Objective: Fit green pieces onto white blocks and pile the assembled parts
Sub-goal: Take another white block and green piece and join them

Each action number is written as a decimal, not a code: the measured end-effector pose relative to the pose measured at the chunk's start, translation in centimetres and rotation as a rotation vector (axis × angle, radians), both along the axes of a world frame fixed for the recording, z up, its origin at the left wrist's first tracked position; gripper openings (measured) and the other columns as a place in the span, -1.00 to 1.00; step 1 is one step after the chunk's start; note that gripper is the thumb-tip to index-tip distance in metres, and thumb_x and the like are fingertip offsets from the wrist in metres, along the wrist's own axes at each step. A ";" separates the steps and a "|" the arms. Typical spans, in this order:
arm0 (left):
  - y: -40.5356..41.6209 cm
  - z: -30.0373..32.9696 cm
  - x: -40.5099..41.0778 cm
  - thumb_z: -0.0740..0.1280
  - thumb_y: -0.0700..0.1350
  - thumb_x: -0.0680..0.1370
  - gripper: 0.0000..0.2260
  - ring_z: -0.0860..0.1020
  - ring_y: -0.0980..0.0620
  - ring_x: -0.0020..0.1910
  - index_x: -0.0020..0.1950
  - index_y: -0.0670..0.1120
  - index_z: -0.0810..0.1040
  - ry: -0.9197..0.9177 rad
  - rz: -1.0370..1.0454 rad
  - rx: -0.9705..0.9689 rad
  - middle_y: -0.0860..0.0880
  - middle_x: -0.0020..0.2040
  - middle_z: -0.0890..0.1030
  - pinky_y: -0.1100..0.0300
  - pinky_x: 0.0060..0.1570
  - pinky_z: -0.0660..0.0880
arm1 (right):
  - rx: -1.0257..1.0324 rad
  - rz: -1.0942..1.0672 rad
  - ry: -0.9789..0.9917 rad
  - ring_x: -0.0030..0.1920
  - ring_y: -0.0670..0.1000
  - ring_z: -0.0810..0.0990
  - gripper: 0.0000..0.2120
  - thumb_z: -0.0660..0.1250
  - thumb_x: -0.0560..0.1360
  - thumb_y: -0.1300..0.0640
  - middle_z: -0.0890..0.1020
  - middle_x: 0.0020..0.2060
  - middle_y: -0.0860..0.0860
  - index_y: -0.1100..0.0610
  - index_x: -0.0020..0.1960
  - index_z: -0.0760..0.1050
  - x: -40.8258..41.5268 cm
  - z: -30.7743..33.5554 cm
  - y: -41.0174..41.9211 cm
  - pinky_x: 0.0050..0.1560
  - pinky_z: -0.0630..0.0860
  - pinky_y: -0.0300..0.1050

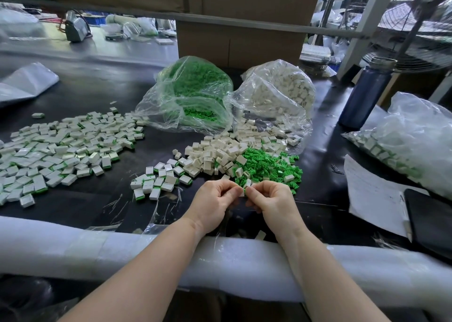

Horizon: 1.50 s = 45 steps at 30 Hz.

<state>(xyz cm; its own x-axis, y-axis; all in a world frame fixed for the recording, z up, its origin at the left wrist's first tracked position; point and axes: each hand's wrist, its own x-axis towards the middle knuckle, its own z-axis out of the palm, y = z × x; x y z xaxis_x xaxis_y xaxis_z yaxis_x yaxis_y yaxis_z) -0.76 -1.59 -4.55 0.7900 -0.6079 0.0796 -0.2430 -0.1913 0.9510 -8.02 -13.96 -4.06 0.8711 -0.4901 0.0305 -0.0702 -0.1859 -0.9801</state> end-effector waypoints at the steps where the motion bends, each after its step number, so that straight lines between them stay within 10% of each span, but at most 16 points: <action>1: 0.0 0.0 0.0 0.30 -0.16 0.55 -0.88 0.54 0.16 -0.31 -0.15 -0.06 0.61 -0.015 0.001 0.020 0.03 -0.28 0.61 0.35 -0.22 0.48 | -0.007 0.008 0.011 -0.46 -0.13 0.48 -0.86 0.37 0.48 0.24 0.56 -0.46 0.03 0.22 -0.26 0.56 0.0 0.0 0.0 -0.42 0.41 -0.34; 6: 0.0 -0.2 0.0 0.31 -0.14 0.55 -0.88 0.58 0.01 -0.15 -0.08 -0.12 0.64 -0.059 -0.010 0.093 -0.06 -0.18 0.65 0.10 -0.02 0.51 | -0.051 0.035 0.040 -0.52 -0.20 0.44 -0.83 0.37 0.47 0.25 0.53 -0.50 -0.03 0.19 -0.30 0.54 0.0 0.1 0.0 -0.43 0.38 -0.35; 24: -0.3 -0.2 0.0 0.39 -0.18 0.48 -0.93 0.57 0.06 -0.10 -0.05 -0.11 0.60 -0.109 0.040 0.012 -0.03 -0.12 0.62 0.31 -0.02 0.49 | 0.159 0.009 -0.115 -0.42 -0.15 0.57 -0.93 0.36 0.46 0.35 0.64 -0.41 0.03 0.24 -0.15 0.59 -0.2 0.0 -0.3 -0.40 0.46 -0.35; 32: -0.1 0.1 -0.2 0.37 -0.20 0.50 -0.88 0.54 0.24 -0.20 0.01 -0.15 0.64 -0.076 0.016 0.022 0.07 -0.19 0.61 0.50 -0.12 0.42 | 0.030 0.000 -0.063 -0.45 -0.20 0.54 -0.86 0.36 0.47 0.32 0.60 -0.45 0.00 0.19 -0.25 0.55 -0.2 0.2 -0.1 -0.41 0.44 -0.40; 39: -0.2 0.0 -0.2 0.39 -0.19 0.49 -0.93 0.56 0.05 -0.15 -0.07 -0.13 0.65 -0.142 0.025 0.111 0.00 -0.20 0.59 0.22 -0.03 0.49 | -0.009 0.032 -0.001 -0.49 -0.22 0.50 -0.83 0.36 0.46 0.33 0.57 -0.47 -0.01 0.17 -0.28 0.54 -0.1 0.2 -0.1 -0.42 0.41 -0.40; 45: -0.1 -0.1 -0.2 0.37 -0.16 0.50 -0.88 0.47 0.14 -0.19 -0.02 -0.15 0.66 -0.266 0.013 0.179 0.11 -0.22 0.48 0.46 -0.15 0.36 | -0.106 0.058 0.045 -0.40 -0.10 0.50 -0.80 0.38 0.45 0.29 0.57 -0.44 -0.01 0.11 -0.32 0.53 -0.1 -0.1 -0.1 -0.33 0.42 -0.30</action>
<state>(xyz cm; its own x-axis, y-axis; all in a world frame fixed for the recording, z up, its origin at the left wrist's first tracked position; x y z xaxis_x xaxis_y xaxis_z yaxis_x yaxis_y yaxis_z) -0.95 -1.73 -4.66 0.7636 -0.6210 0.1767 -0.4749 -0.3547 0.8054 -8.08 -14.10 -4.14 0.8995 -0.4352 0.0393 -0.1002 -0.2930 -0.9508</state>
